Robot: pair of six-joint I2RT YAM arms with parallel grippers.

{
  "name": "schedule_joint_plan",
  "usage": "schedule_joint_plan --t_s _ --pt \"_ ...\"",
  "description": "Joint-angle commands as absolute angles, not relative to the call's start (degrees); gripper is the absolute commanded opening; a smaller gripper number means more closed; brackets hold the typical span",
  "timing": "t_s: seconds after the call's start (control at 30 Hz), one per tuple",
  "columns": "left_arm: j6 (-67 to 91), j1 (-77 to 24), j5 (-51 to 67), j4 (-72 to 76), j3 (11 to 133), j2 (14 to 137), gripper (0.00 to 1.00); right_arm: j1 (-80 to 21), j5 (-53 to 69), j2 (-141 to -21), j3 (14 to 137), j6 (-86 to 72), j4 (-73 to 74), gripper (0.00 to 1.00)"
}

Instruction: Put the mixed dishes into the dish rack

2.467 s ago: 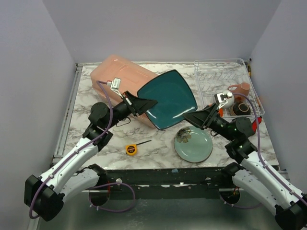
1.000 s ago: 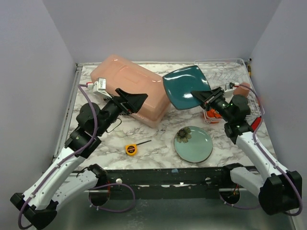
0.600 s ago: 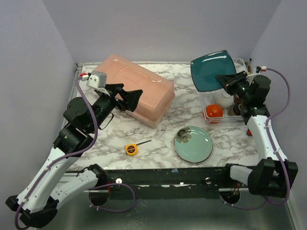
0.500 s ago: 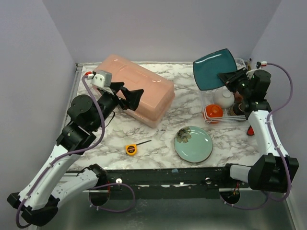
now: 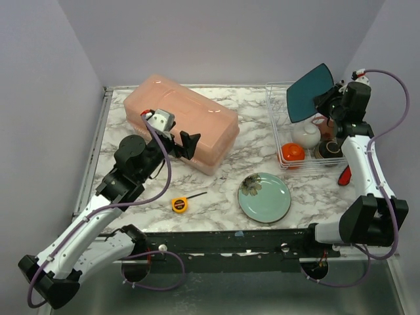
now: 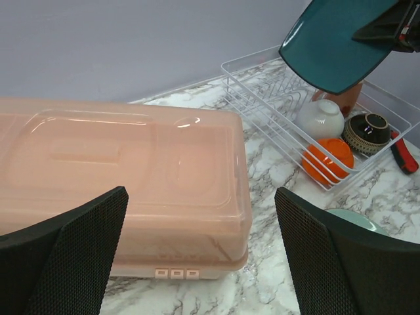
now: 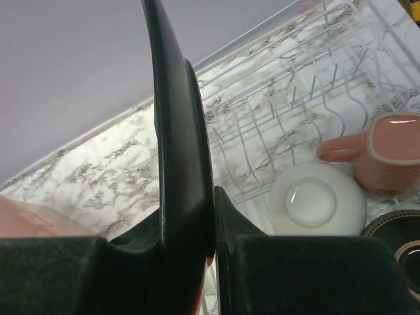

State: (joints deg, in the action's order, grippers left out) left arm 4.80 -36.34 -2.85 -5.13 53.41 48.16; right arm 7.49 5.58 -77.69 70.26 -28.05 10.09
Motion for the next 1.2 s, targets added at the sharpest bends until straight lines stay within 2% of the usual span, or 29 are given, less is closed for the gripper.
schedule_joint_plan --t_s 0.0,0.17,0.47,0.8,1.17 --pt "2.9 -36.5 -2.2 1.7 50.0 44.6 0.92 7.7 3.3 -78.0 73.1 -21.8 2.7 0.00" --pt "2.3 -36.5 -2.7 2.9 48.7 44.9 0.91 7.9 -1.2 -78.5 71.5 -17.0 -0.9 0.00" --pt "1.8 -36.6 -2.5 2.6 49.1 46.3 0.90 7.9 2.4 -79.6 66.5 -12.4 -8.9 0.00" --pt "1.4 -36.7 -2.6 2.9 48.9 46.8 0.89 7.9 -3.3 -82.4 66.0 -6.8 -11.7 0.00" --pt "1.3 -36.8 -2.5 2.8 49.0 47.8 0.89 7.9 1.9 -89.3 67.3 -4.8 -15.7 0.00"
